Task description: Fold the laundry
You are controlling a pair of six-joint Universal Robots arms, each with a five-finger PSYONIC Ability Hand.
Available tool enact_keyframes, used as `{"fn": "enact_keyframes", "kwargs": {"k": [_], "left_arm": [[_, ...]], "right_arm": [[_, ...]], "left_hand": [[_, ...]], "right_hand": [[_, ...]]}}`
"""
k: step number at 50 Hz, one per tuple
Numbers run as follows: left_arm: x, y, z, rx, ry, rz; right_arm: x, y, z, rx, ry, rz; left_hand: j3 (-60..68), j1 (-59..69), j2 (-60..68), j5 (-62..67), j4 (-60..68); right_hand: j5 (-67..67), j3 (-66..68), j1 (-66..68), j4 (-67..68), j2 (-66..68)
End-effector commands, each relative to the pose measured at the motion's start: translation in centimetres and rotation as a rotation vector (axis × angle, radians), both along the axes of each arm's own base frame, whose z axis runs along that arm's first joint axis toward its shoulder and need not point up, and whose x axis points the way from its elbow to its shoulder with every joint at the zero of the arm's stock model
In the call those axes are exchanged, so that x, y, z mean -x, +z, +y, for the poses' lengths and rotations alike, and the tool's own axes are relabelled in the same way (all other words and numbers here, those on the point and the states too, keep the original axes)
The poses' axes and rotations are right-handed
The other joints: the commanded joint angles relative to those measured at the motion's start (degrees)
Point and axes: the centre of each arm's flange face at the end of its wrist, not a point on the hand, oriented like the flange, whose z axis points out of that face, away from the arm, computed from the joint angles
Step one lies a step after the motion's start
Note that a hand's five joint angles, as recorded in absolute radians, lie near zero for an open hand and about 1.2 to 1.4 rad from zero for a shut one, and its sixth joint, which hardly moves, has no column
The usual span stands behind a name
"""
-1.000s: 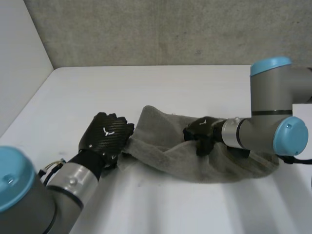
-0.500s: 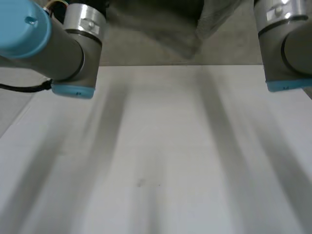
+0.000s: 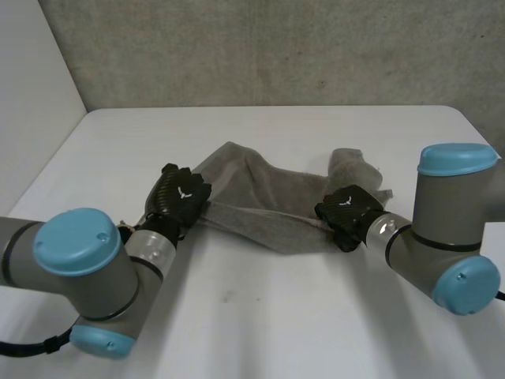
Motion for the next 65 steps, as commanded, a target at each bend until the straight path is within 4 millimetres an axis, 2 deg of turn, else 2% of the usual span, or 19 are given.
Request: {"fn": "enact_keyframes", "kwargs": {"k": [1, 2, 3, 5, 9, 11, 18, 29, 48, 50, 51, 52, 53, 59, 61, 62, 63, 64, 65], "left_arm": [[-0.8, 2.0, 2.2, -0.006, -0.008, 0.008], [-0.9, 2.1, 2.7, -0.009, -0.012, 0.007], [-0.9, 2.1, 2.7, -0.009, -0.012, 0.007], [-1.2, 2.7, 3.5, -0.003, -0.019, 0.010], [-1.5, 3.3, 4.4, 0.001, -0.023, 0.013], [-1.7, 3.6, 5.0, 0.003, -0.028, 0.013], [-2.1, 3.9, 5.6, 0.009, -0.025, 0.017], [-2.3, 3.9, 5.2, 0.011, -0.013, 0.018], [-2.9, 3.7, 4.5, 0.004, 0.012, 0.014], [-2.9, 3.8, 4.4, 0.006, 0.012, 0.017], [-2.9, 3.8, 4.4, 0.006, 0.012, 0.017], [-2.9, 3.8, 4.3, 0.007, 0.015, 0.016], [-2.9, 3.8, 4.3, 0.007, 0.015, 0.016], [-2.8, 4.3, 4.1, 0.017, 0.017, 0.032], [-2.5, 5.3, 3.8, 0.056, 0.012, 0.040], [-2.5, 5.4, 3.8, 0.057, 0.012, 0.040], [-2.2, 6.4, 3.5, 0.084, 0.010, 0.053], [-2.2, 6.4, 3.5, 0.085, 0.010, 0.053], [-2.0, 8.0, 3.3, 0.125, 0.010, 0.077]], "right_arm": [[0.9, 2.6, 1.0, -0.025, -0.053, -0.093], [1.2, 2.5, 0.9, -0.044, -0.075, -0.111], [1.2, 2.5, 0.9, -0.044, -0.075, -0.112], [2.3, 2.3, 0.3, -0.087, -0.133, -0.155], [3.7, 3.0, -0.8, -0.114, -0.194, -0.232], [5.0, 4.4, -2.0, -0.106, -0.218, -0.294], [5.9, 6.1, -2.9, -0.072, -0.187, -0.332], [6.0, 4.9, -2.4, -0.050, -0.149, -0.243], [5.5, -1.1, -3.4, -0.078, -0.094, -0.150], [5.4, -1.7, -3.8, -0.074, -0.096, -0.153], [5.4, -1.7, -3.8, -0.074, -0.096, -0.153], [5.4, -1.6, -4.0, -0.061, -0.099, -0.166], [5.4, -1.6, -4.0, -0.061, -0.099, -0.167], [5.6, 0.4, -4.9, 0.006, -0.125, -0.211], [5.5, 5.2, -4.5, 0.071, -0.136, -0.291], [5.5, 5.2, -4.5, 0.071, -0.136, -0.291], [5.6, 8.2, -4.0, 0.113, -0.134, -0.333], [5.6, 8.3, -4.0, 0.114, -0.134, -0.334], [5.7, 11.2, -3.5, 0.163, -0.131, -0.363]], "left_hand": [[10.31, 12.94, 10.60, 11.01, 10.25], [10.31, 12.94, 10.60, 11.01, 10.25], [10.31, 12.94, 10.60, 11.01, 10.25], [10.31, 12.94, 10.60, 11.01, 10.25], [10.31, 12.94, 10.60, 11.01, 10.25], [10.31, 12.94, 10.60, 11.01, 10.25], [10.31, 12.94, 10.60, 11.01, 10.25], [10.31, 12.94, 10.60, 11.01, 10.25], [10.31, 12.94, 10.60, 11.01, 10.25], [10.31, 12.94, 10.60, 11.01, 10.25], [10.31, 12.94, 10.60, 11.01, 10.25], [10.31, 12.94, 10.60, 11.01, 10.25], [10.31, 12.94, 10.60, 11.01, 10.25], [10.31, 12.94, 10.60, 11.01, 10.25], [10.31, 12.94, 10.60, 11.01, 10.25], [10.31, 12.94, 10.60, 11.01, 10.25], [10.31, 12.94, 10.60, 11.01, 10.25], [10.31, 12.94, 10.60, 11.01, 10.25], [10.31, 12.94, 10.60, 11.01, 10.25]], "right_hand": [[6.06, 4.31, 19.06, 3.73, 4.98], [-7.18, -8.93, 5.82, -9.50, -8.26], [-7.31, -9.06, 5.69, -9.63, -8.39], [-20.91, -22.66, -7.91, -23.23, -21.99], [-21.61, -23.36, -8.61, -23.93, -22.69], [-21.61, -23.36, -8.61, -23.93, -22.69], [-21.27, -23.02, -8.28, -23.60, -22.35], [-21.11, -22.86, -8.11, -23.43, -22.18], [-17.91, -19.66, -4.91, -20.23, -18.99], [-1.88, -3.63, 11.12, -4.20, -2.96], [-1.76, -3.51, 11.24, -4.09, -2.84], [13.83, 12.08, 26.83, 11.51, 12.76], [13.99, 12.24, 26.99, 11.67, 12.91], [13.99, 12.24, 26.99, 11.67, 12.91], [13.99, 12.24, 26.99, 11.67, 12.91], [13.99, 12.24, 26.99, 11.67, 12.91], [13.99, 12.24, 26.99, 11.67, 12.91], [13.99, 12.24, 26.99, 11.67, 12.91], [13.99, 12.24, 26.99, 11.67, 12.91]]}}
